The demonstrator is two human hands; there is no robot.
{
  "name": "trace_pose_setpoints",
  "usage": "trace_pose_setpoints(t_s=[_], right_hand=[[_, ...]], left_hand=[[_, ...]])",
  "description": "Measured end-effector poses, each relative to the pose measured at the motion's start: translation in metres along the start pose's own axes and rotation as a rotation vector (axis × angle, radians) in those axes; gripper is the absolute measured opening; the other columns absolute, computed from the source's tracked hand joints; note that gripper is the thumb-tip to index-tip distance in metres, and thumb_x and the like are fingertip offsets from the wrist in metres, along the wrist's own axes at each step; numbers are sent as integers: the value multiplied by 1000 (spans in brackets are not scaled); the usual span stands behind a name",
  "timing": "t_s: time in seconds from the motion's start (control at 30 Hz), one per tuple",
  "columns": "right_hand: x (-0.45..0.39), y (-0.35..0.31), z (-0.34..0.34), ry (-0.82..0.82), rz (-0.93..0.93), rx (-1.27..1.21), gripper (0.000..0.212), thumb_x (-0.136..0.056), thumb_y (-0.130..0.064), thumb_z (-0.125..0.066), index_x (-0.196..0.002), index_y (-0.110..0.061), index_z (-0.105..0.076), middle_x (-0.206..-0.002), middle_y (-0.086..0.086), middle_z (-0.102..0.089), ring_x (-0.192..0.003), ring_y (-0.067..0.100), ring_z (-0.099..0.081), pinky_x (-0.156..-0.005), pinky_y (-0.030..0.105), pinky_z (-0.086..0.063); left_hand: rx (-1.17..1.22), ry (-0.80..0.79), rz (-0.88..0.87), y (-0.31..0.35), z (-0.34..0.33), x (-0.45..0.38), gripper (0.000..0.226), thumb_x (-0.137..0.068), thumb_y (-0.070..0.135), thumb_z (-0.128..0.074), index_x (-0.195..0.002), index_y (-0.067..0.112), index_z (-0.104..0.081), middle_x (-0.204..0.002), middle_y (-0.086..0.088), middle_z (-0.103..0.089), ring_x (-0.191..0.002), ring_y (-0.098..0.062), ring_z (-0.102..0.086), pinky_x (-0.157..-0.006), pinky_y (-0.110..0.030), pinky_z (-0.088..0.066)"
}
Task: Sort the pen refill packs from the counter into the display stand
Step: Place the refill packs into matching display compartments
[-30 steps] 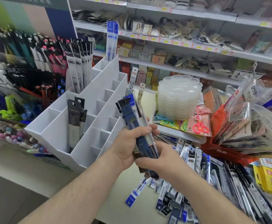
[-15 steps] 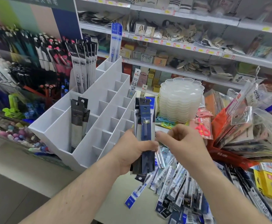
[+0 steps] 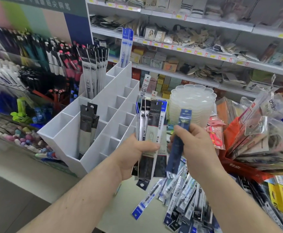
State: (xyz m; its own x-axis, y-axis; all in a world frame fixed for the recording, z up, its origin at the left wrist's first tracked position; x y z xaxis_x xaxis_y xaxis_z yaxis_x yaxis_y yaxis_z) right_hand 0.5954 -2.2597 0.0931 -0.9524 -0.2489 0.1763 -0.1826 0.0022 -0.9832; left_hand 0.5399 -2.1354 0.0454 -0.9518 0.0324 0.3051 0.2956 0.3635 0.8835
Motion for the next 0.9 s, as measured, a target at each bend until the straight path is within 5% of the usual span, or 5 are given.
trace_pose_setpoints(t_s=[0.17,0.4,0.5,0.63,0.9], right_hand=[[4,-2,-6,9,93,91,9,-93,-19,-66,-89,-11,-62,-64,3,-47,-50,14,-41,-47,27,-39],[5,-2,-17,4,159,255,27,-76,-21,-86,-92,-13,-66,-79,23,-65,-74,37,-66,-69,52,-59],[6,5,-21,-90,63,117,17,-85,-15,-77,-90,-2,-66,-64,16,-61,-49,26,-54,-44,33,-49],[8,13,-20,-129,-29,-4,20,-93,-16,-65,-85,0,-58,-60,10,-46,-42,11,-31,-41,23,-27],[5,0,-2,9,-12,-179,14,-101,-14,-52,-94,-13,-63,-68,-3,-70,-53,6,-63,-43,20,-49]], left_hand=[[-135,107,-62,10,6,6,30,-85,0,-71,-114,9,-67,-101,-14,-75,-97,-32,-72,-87,-49,-58],[-135,74,-145,15,-2,8,40,-83,-3,-74,-120,10,-66,-109,-15,-74,-105,-29,-70,-92,-42,-57],[-92,69,-146,13,2,8,47,-74,4,-75,-120,8,-65,-112,-20,-71,-109,-35,-67,-94,-46,-55],[-21,18,-105,8,2,9,51,-74,7,-72,-124,9,-66,-117,-20,-70,-112,-40,-65,-98,-55,-51],[-61,206,-69,8,26,12,20,-83,1,-71,-102,4,-70,-86,-12,-75,-80,-28,-71,-70,-42,-58]])
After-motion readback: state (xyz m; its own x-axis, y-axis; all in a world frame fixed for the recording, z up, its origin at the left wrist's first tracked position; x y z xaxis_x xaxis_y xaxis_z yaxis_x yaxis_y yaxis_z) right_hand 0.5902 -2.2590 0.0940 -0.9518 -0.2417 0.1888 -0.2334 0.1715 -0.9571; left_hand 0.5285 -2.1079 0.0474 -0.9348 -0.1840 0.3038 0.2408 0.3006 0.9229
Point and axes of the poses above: each hand's wrist, its own x-axis away from the middle knuckle, its own z-axis out of the back of the hand, y = z × x, the point moved 9 cm from there along -x, towards the middle knuckle
